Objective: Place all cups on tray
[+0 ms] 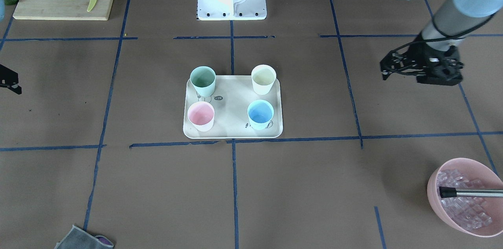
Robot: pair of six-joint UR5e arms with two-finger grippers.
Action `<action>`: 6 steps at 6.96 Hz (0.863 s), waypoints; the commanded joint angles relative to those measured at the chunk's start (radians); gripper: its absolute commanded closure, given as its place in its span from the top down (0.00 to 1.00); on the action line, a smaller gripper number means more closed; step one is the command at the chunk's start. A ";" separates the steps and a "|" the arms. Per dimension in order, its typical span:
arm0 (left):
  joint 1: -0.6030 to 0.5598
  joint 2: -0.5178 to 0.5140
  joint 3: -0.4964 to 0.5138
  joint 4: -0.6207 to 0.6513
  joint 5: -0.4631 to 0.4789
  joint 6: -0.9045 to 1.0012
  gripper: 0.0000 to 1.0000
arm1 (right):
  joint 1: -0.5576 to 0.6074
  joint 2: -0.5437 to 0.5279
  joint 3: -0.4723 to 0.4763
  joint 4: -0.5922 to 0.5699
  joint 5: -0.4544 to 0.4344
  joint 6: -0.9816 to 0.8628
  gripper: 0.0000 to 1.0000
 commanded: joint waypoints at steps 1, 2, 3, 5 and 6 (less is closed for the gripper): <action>-0.238 0.121 0.062 0.012 -0.050 0.419 0.99 | 0.000 -0.001 -0.002 0.000 0.000 -0.009 1.00; -0.331 0.140 0.119 0.029 -0.053 0.585 0.99 | 0.002 -0.005 -0.004 0.000 0.002 -0.029 1.00; -0.363 0.137 0.124 0.119 -0.072 0.596 0.99 | 0.006 -0.007 -0.004 0.000 0.002 -0.035 1.00; -0.368 0.195 0.132 0.135 -0.073 0.572 0.99 | 0.012 -0.018 0.003 0.000 0.002 -0.035 1.00; -0.370 0.224 0.164 0.134 -0.066 0.576 0.99 | 0.059 -0.019 0.004 -0.001 0.003 -0.049 1.00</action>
